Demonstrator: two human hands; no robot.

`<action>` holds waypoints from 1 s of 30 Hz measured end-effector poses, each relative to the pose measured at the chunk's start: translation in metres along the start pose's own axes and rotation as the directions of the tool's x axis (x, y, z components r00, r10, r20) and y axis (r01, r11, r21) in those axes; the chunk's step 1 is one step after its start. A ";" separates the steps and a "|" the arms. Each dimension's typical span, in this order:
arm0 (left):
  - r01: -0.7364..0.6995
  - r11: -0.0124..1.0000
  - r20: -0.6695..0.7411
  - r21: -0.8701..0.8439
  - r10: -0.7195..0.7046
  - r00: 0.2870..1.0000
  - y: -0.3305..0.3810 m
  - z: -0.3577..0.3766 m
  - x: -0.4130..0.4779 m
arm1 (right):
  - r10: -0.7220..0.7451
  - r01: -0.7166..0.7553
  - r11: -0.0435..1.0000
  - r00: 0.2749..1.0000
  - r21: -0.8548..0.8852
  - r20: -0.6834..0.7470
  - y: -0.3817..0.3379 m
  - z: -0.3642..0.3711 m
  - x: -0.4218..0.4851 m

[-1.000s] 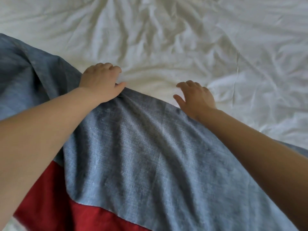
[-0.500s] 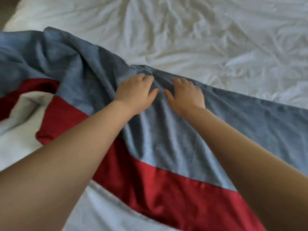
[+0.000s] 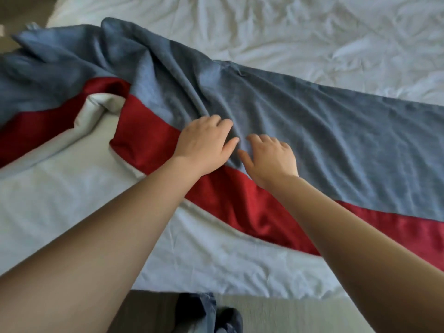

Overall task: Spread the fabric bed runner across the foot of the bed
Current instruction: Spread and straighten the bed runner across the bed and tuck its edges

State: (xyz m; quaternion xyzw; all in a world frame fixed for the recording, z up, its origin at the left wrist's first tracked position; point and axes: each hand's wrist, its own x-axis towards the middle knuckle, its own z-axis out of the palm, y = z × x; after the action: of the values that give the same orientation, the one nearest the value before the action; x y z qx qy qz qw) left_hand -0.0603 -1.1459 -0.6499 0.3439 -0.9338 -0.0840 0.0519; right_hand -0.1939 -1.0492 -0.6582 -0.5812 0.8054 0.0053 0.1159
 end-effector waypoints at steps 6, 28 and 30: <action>0.010 0.999 0.022 0.043 -0.011 1.000 0.015 0.008 -0.069 | -0.046 0.047 0.999 0.999 0.025 -0.019 -0.016 0.024 -0.064; -0.193 0.962 0.354 0.192 0.115 0.928 0.001 0.021 -0.178 | -0.105 0.091 0.986 0.989 0.138 0.101 -0.053 0.082 -0.161; -0.252 0.953 0.339 0.170 0.183 0.923 -0.002 0.021 -0.191 | -0.141 0.123 0.982 0.982 0.140 0.126 -0.051 0.085 -0.169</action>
State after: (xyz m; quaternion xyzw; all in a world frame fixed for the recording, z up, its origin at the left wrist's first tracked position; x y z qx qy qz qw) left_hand 0.0824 -1.0206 -0.6780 0.2230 -0.9659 -0.0329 -0.1277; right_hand -0.0803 -0.8956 -0.7016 -0.6230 0.7538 -0.0164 0.2085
